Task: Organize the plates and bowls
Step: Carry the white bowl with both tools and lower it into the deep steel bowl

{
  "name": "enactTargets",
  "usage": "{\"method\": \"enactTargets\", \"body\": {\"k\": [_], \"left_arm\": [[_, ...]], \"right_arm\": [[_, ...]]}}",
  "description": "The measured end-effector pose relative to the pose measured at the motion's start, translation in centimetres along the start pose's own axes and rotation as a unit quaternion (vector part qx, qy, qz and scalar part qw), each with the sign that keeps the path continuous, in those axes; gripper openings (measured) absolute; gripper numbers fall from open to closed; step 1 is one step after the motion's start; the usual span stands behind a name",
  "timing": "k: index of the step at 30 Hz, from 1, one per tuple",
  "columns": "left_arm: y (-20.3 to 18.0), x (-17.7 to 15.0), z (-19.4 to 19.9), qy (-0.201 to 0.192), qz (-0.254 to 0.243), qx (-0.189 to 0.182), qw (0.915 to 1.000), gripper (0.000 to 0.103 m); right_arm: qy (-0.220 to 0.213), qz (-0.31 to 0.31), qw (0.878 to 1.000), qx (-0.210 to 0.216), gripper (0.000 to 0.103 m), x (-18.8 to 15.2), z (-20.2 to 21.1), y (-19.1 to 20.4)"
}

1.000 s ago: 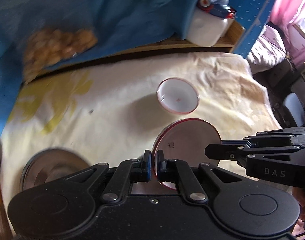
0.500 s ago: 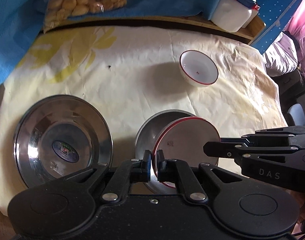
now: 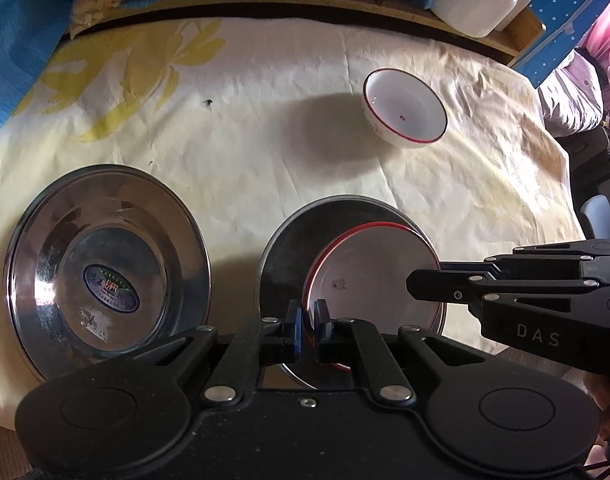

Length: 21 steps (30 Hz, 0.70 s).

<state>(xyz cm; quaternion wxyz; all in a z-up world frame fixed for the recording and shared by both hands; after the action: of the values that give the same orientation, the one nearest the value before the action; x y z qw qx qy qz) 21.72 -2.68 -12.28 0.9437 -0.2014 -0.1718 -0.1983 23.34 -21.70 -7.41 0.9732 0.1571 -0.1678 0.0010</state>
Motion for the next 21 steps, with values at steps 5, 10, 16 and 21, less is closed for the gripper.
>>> {"method": "enactTargets", "body": {"k": [5, 10, 16, 21], "left_arm": [[0.1, 0.1, -0.5, 0.01, 0.007, 0.005, 0.9999, 0.005], [0.3, 0.0, -1.1, 0.016, 0.015, 0.008, 0.9997, 0.005], [0.6, 0.0, -1.5, 0.019, 0.029, 0.008, 0.9994, 0.006], [0.9, 0.1, -1.4, 0.017, 0.038, 0.01, 0.9991, 0.006]], "right_arm": [[0.011, -0.004, 1.0, 0.005, 0.009, 0.2, -0.7, -0.4], [0.017, -0.007, 1.0, 0.011, 0.009, 0.1, -1.1, -0.5], [0.019, -0.003, 1.0, 0.015, 0.011, 0.2, -1.3, -0.3], [0.016, 0.008, 1.0, 0.013, 0.014, 0.4, -1.6, 0.0]]}}
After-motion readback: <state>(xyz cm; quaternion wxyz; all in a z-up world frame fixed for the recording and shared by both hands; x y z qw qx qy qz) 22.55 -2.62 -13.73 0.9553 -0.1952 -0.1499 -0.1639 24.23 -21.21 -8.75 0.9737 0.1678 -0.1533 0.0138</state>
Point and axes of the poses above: each gripper's, at about its wrist camera, not at the fingertips, and z roughly against the way its jaws point, y to its left, x to its top, the point moved 2 cm from there along -z, roughly the way its jaws point, and after that the axes turned 4 degrees about -x, right-handed, at the moved point
